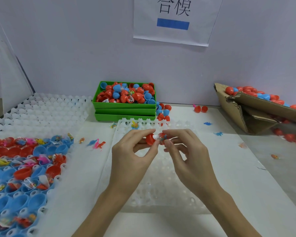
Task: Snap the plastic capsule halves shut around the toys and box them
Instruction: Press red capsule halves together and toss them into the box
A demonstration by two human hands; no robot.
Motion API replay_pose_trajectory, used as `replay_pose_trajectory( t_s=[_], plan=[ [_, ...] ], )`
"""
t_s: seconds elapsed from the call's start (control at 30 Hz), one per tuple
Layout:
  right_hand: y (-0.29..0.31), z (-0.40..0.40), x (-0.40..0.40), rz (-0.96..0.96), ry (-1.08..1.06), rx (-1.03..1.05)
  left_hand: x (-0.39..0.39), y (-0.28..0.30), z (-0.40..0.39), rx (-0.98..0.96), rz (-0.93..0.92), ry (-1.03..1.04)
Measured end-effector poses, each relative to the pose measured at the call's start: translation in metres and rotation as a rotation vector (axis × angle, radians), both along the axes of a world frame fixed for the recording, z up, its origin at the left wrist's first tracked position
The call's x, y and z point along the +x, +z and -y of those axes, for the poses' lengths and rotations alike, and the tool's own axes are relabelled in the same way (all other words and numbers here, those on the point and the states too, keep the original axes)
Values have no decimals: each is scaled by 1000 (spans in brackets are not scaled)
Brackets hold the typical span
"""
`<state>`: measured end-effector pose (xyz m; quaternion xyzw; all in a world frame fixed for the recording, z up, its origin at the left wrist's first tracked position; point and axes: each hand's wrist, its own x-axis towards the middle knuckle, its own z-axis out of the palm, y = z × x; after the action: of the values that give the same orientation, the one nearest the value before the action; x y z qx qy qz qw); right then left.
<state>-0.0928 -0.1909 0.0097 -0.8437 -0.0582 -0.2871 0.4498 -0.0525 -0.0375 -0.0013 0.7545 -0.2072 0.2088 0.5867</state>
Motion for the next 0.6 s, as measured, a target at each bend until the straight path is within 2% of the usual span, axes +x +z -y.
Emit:
replay_pose_trajectory(
  t_s=[0.17, 0.23, 0.37, 0.43, 0.6],
  plan=[
    [3, -3, -1, 23, -6, -79, 0, -1, 0, -47, -59, -7],
    [3, -3, -1, 24, 5, -53, -1, 0, 1, -47, -18, -24],
    [0, -1, -1, 36, 23, -24, 0, -1, -1, 80, 139, -67],
    [-1, 0, -2, 38, 44, 13, 0, -3, -1, 116, 184, -84],
    [-2, 0, -1, -5, 105, 193, -1, -2, -1, 29, 152, -86]
  ],
)
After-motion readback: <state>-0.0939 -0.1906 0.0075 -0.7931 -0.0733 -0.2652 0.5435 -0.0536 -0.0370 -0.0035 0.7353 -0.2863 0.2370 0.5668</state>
